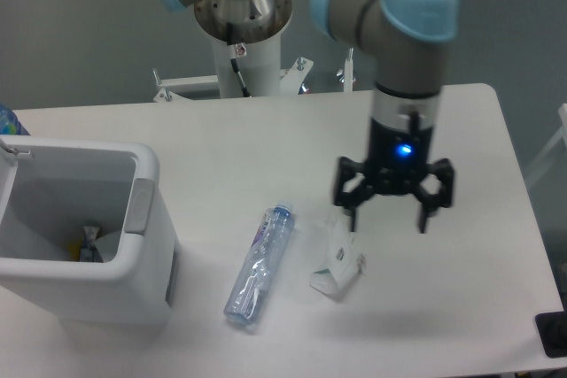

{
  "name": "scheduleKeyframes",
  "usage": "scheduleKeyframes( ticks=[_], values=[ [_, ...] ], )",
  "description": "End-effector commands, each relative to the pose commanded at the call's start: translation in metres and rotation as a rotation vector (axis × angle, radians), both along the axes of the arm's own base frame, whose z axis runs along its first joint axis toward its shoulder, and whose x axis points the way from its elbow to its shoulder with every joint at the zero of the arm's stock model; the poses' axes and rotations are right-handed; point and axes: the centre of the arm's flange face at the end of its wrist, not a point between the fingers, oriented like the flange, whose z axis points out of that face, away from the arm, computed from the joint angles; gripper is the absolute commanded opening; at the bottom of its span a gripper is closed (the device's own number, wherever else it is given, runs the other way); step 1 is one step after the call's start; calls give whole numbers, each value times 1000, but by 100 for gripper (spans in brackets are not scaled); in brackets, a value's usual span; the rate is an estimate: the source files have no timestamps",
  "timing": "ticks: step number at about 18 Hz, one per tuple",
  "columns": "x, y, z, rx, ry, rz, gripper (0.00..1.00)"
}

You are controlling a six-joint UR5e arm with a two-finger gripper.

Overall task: Open the trash can
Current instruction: 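Lift the gripper away from the opened trash can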

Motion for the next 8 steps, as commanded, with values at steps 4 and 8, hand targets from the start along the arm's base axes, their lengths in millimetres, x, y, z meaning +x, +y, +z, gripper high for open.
scheduleKeyframes(
  ticks=[4, 8],
  values=[
    [-20, -20, -38, -183, 68, -157, 100],
    [-19, -23, -47, -211, 77, -219, 100]
  ],
)
